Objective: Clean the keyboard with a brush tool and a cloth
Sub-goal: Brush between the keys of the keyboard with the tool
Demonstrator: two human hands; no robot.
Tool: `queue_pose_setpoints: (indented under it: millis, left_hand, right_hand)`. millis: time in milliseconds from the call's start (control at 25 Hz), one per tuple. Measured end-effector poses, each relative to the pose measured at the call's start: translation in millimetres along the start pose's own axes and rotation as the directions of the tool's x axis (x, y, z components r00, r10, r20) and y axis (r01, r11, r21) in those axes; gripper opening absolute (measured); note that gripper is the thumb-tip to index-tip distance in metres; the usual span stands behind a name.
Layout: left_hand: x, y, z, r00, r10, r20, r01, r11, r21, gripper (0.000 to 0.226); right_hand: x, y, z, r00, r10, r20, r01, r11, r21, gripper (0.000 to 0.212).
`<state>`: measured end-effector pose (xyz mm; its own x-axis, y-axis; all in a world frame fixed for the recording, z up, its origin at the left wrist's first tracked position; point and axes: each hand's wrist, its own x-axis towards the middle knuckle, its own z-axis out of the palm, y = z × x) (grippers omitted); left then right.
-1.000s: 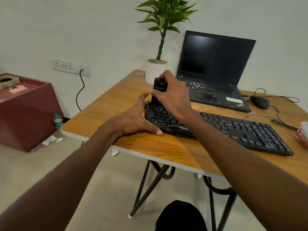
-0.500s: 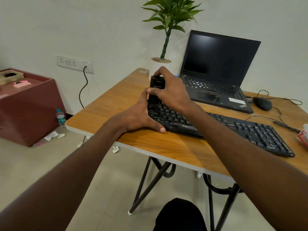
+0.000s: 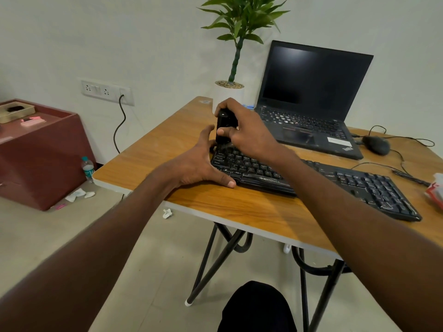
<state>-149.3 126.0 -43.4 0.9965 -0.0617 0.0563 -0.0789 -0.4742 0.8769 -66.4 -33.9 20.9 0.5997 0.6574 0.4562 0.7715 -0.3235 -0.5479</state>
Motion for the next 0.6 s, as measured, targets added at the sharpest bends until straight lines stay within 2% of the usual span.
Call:
queue_pose_setpoints:
  millis: [80,200,280,320,400,480,600]
  left_hand:
    - [-0.9,2.0,0.1,1.000,-0.011,0.003,0.011,1.000,0.015,0.155]
    - [-1.4,3.8,1.5,0.999,-0.034,0.006,0.033,0.999,0.037,0.154]
    - [-1.6,4.9,1.2,0.999,-0.037,0.004,0.037,0.999,0.032,0.152]
    - [-1.8,5.4,1.3,0.999,-0.033,0.002,0.033,0.999,0.032,0.152]
    - [-1.6,3.7,1.2,0.999,-0.032,0.004,0.032,0.999,0.033,0.153]
    - [-1.8,2.0,1.1,0.999,-0.034,0.001,0.033,0.999,0.034,0.152]
    - [-1.7,5.1,0.3,0.999,-0.034,0.005,0.034,0.999,0.042,0.150]
  right_hand:
    - [-4.2,1.2,2.2,0.995,0.065,-0.070,-0.064,0.998,0.013,0.039]
    - [-9.0,2.8,-7.9,0.988,0.150,-0.041,-0.155,0.975,-0.157,0.046]
    - [-12.4,1.3,-14.2,0.967,0.207,-0.147,-0.237,0.944,-0.228,0.049]
    - [-15.0,-0.1,-13.9,0.952,0.216,-0.217,-0.260,0.944,-0.201,0.049]
    - [-19.6,-4.5,-6.7,0.927,0.243,-0.284,-0.262,0.965,-0.029,0.046]
    - [-24.5,-4.8,-0.5,0.935,0.234,-0.267,-0.244,0.970,-0.002,0.046]
    - [-26.8,-5.7,-17.8,0.948,0.231,-0.217,-0.276,0.938,-0.208,0.053]
